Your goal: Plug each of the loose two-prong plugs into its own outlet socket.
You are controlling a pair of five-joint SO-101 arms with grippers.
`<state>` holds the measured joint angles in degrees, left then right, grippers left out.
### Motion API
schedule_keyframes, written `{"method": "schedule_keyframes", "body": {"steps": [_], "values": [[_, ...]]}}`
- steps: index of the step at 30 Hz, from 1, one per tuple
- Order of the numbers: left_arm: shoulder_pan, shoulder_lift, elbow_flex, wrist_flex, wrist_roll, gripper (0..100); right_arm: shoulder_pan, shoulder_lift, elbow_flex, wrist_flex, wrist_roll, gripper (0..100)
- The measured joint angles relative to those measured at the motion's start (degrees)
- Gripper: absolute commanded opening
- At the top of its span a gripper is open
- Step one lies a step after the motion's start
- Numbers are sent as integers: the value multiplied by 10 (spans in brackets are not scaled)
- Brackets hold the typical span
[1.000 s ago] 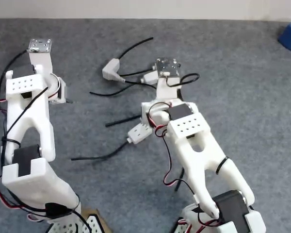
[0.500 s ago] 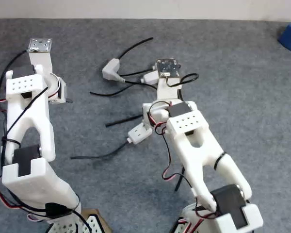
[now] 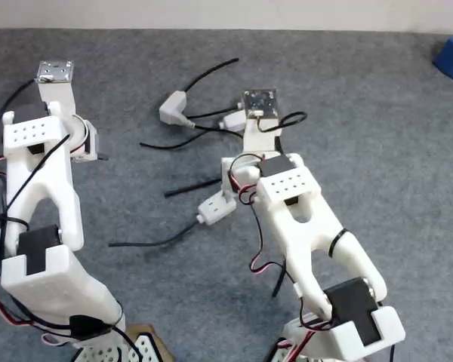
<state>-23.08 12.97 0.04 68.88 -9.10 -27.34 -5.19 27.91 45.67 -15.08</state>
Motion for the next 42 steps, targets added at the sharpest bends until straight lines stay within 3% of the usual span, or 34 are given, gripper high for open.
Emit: {"method": "schedule_keyframes", "body": {"steps": [5,28,37,42], "values": [[-6,0,0,0,0,253,-62,0,-4,25,0,6],[-37,0,0,0,0,253,-219,-10,69,83,25,6],[-57,0,0,0,0,252,-149,8,92,90,45,6],[-52,0,0,3,-41,249,-55,8,55,90,75,6]]}}
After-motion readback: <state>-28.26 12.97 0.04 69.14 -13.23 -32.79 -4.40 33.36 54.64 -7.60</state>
